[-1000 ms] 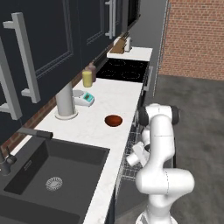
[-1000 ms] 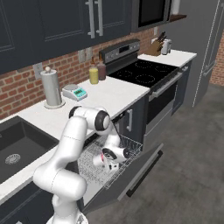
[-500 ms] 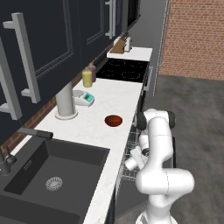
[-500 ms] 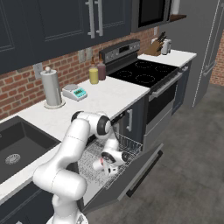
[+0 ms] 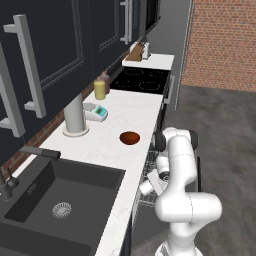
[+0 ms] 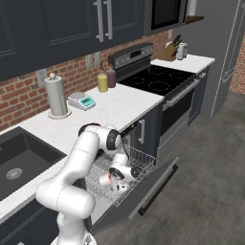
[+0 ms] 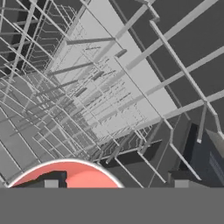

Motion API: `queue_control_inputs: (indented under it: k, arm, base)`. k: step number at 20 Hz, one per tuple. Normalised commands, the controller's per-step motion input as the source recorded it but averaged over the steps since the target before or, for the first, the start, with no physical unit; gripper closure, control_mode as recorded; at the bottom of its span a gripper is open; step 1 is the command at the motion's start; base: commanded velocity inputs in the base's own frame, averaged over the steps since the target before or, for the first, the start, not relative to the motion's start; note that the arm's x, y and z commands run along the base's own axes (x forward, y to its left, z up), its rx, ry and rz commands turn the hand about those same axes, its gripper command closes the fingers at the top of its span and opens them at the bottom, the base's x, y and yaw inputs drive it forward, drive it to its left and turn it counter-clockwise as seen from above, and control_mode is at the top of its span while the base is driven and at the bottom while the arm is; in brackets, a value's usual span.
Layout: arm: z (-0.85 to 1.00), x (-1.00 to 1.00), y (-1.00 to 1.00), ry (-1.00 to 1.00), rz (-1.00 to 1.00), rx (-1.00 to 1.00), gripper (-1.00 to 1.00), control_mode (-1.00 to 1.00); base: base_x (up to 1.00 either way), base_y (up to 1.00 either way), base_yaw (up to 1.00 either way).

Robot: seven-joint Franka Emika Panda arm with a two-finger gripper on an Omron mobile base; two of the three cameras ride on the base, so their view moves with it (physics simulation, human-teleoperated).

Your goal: Pick up the cup and bowl from the counter, place them in the dishwasher, and close the dishwasher door.

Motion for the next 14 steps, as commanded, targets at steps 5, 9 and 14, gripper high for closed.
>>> queue_control_inputs:
  k: [5,9,14]
  arm:
    - [0.09,-0.19,-0.15,0.0,-0.03,0.0,-1.0,-1.0]
    - [0.67,-0.38,-0.23,-0.03,-0.02,0.0,-1.0,-1.0]
    - [1.0,-0.41,-0.25,-0.06,-0.02,0.01,-1.0,-1.0]
  base:
    - [0.0,0.0,0.0]
    - [0.0,0.0,0.0]
    - [0.0,0.0,0.0]
